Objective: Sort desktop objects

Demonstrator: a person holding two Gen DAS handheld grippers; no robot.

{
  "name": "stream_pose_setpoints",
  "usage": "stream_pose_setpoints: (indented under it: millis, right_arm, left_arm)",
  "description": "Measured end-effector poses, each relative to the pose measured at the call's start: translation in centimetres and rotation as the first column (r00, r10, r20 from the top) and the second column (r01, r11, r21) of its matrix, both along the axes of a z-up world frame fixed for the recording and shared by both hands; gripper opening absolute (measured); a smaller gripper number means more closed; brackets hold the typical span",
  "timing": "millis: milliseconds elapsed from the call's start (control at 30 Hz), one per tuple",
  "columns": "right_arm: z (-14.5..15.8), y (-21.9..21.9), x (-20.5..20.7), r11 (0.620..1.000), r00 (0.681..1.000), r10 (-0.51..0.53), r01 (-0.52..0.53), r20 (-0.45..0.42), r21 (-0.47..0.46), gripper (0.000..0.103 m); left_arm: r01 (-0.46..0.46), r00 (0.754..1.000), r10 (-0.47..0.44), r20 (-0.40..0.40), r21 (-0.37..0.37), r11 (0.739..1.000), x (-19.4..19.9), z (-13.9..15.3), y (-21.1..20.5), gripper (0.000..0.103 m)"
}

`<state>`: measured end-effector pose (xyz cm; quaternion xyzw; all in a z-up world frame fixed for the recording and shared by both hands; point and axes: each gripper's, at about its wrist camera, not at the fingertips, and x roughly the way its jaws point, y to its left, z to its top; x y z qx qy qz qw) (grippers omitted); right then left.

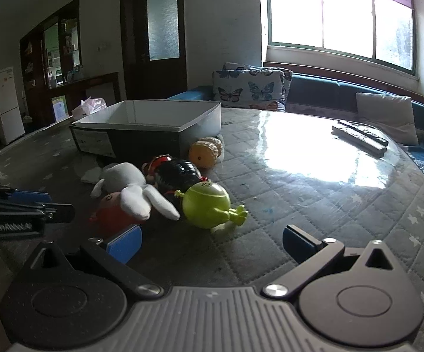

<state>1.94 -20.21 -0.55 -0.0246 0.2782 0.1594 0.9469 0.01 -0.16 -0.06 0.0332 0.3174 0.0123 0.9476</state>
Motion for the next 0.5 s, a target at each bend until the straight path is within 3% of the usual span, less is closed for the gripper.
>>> stream_pose_setpoints:
  millis: [267, 500]
  right_arm:
    - [-0.7, 0.7, -0.2, 1.0, 1.0, 0.013, -0.014, -0.028, -0.027, 0.103]
    - [-1.0, 1.2, -0.4, 0.998, 0.998, 0.031, -0.034, -0.063, -0.044, 0.103]
  left_arm:
    - [-0.006, 1.0, 0.007, -0.021, 0.029, 1.0, 0.1, -0.7, -2.0, 0.042]
    - [0.001, 0.998, -0.002, -0.062, -0.013, 1.0, -0.2, -0.8, -0.8, 0.042]
